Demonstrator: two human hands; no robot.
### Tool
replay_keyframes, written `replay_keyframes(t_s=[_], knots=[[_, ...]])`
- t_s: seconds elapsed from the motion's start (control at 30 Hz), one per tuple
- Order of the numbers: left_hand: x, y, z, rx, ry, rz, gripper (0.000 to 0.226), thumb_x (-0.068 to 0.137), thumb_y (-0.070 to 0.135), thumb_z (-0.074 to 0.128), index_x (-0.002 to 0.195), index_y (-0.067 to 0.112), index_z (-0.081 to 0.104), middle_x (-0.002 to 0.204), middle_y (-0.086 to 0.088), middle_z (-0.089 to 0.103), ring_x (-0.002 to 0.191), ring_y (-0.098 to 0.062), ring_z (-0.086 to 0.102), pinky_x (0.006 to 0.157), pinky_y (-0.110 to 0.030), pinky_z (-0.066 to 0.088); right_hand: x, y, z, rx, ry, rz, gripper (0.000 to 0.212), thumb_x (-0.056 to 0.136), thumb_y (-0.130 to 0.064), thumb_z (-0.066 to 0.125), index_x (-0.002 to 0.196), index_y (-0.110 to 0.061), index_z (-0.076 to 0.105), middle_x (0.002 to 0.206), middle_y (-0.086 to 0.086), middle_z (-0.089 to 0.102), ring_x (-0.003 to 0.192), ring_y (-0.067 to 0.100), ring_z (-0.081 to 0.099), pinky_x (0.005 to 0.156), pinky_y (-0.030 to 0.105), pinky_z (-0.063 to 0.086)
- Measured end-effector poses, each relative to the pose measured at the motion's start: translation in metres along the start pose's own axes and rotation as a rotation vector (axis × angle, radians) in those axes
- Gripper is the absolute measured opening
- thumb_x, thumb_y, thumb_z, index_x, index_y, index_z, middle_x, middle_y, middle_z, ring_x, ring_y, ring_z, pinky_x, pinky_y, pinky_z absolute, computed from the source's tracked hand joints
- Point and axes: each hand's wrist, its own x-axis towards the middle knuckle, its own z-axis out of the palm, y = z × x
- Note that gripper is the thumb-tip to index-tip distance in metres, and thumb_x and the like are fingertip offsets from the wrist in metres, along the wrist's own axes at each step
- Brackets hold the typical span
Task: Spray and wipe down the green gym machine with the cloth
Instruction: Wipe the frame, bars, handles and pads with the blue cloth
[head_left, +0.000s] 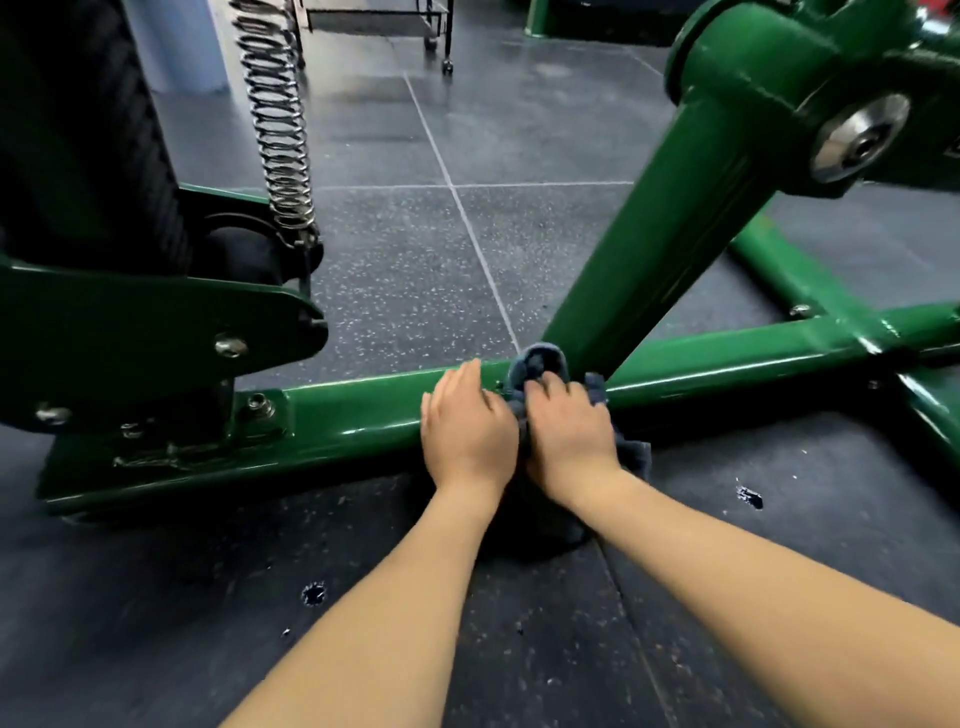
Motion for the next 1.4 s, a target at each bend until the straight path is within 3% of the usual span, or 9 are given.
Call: replay_keyframes(t_s=[0.13, 0.27, 0.4, 0.53, 0.87, 1.0, 1.17, 1.27, 1.4], knots=[[0.002, -0.025, -0.014, 0.290, -0.160, -0.068, 0.055, 0.089, 0.008, 0.039, 0.144, 0.011, 0.038, 0.152, -0.006, 0.035, 0.146, -0.022, 0.020, 0.119, -0.043, 0.015, 0.001, -0.015, -0.007, 0.005, -0.153, -0.016, 0.054, 0.080, -0.031, 0.066, 0.126, -0.012, 0.046, 0.130, 0.009, 0.048, 0.121, 0.029, 0.044, 0.092, 0.038, 0.041], [-0.011, -0.047, -0.023, 0.548, -0.335, 0.037, 0.062, 0.095, 0.011, 0.032, 0.154, 0.017, 0.013, 0.163, 0.001, -0.001, 0.149, -0.014, -0.005, 0.121, -0.041, 0.001, 0.003, -0.038, -0.004, 0.018, -0.124, -0.084, 0.049, 0.085, -0.029, 0.060, 0.129, -0.014, 0.045, 0.135, 0.007, 0.046, 0.126, 0.027, 0.038, 0.097, 0.039, 0.036], [-0.005, -0.066, -0.041, 0.638, -0.269, -0.015, 0.056, 0.100, 0.018, 0.025, 0.154, 0.016, 0.010, 0.163, 0.000, -0.001, 0.149, -0.013, -0.005, 0.121, -0.039, 0.001, -0.002, -0.065, 0.000, 0.083, -0.073, -0.330, 0.053, 0.092, -0.022, 0.051, 0.142, -0.016, 0.034, 0.152, 0.004, 0.030, 0.137, 0.027, 0.026, 0.105, 0.044, 0.028], [-0.008, -0.076, -0.049, 0.687, -0.247, -0.077, 0.060, 0.098, 0.020, 0.029, 0.154, 0.015, 0.009, 0.163, -0.001, -0.001, 0.149, -0.014, -0.004, 0.121, -0.039, 0.003, -0.001, -0.065, -0.003, 0.107, -0.192, -0.468, 0.074, 0.087, -0.028, 0.058, 0.151, -0.022, 0.021, 0.161, -0.003, 0.008, 0.148, 0.022, 0.003, 0.114, 0.053, 0.008], [-0.005, -0.049, -0.041, 0.636, -0.312, -0.021, 0.067, 0.095, 0.015, 0.035, 0.154, 0.013, 0.004, 0.162, -0.001, -0.006, 0.149, -0.014, -0.009, 0.121, -0.042, -0.002, 0.010, -0.046, 0.010, -0.197, -0.051, -0.193, 0.087, 0.053, -0.043, 0.076, 0.130, -0.010, 0.053, 0.127, 0.013, 0.058, 0.112, 0.030, 0.053, 0.093, 0.048, 0.043], [-0.008, -0.056, -0.049, 0.680, -0.389, -0.020, 0.067, 0.095, 0.014, 0.034, 0.154, 0.015, 0.001, 0.162, 0.001, -0.010, 0.148, -0.013, -0.010, 0.121, -0.044, -0.001, 0.031, -0.054, -0.007, -0.297, -0.153, -0.320, 0.089, 0.074, -0.042, 0.067, 0.142, 0.000, 0.025, 0.136, 0.014, 0.042, 0.128, 0.031, 0.035, 0.106, 0.048, 0.027], [-0.010, -0.057, -0.060, 0.649, -0.443, -0.055, 0.068, 0.094, 0.013, 0.034, 0.155, 0.015, 0.003, 0.162, 0.003, -0.010, 0.148, -0.012, -0.010, 0.121, -0.043, -0.001, 0.065, -0.061, -0.019, -0.593, -0.378, -0.351, 0.071, 0.094, -0.047, 0.044, 0.151, -0.009, 0.023, 0.156, 0.012, 0.024, 0.146, 0.036, 0.007, 0.114, 0.059, 0.005], [-0.010, -0.056, -0.064, 0.631, -0.480, -0.078, 0.069, 0.094, 0.013, 0.036, 0.155, 0.015, 0.004, 0.162, 0.003, -0.009, 0.148, -0.012, -0.009, 0.121, -0.042, 0.000, 0.074, -0.063, -0.024, -0.596, -0.494, -0.288, 0.055, 0.094, -0.045, 0.046, 0.143, -0.021, 0.042, 0.152, 0.007, 0.035, 0.144, 0.037, 0.017, 0.111, 0.066, 0.005], [-0.006, -0.057, -0.070, 0.629, -0.492, -0.088, 0.069, 0.094, 0.015, 0.039, 0.154, 0.015, 0.007, 0.162, 0.002, -0.005, 0.149, -0.013, -0.006, 0.121, -0.043, 0.001, 0.062, -0.060, -0.030, -0.495, -0.394, -0.383, 0.042, 0.091, -0.032, 0.053, 0.131, -0.023, 0.054, 0.140, 0.004, 0.050, 0.134, 0.031, 0.037, 0.113, 0.055, 0.015]])
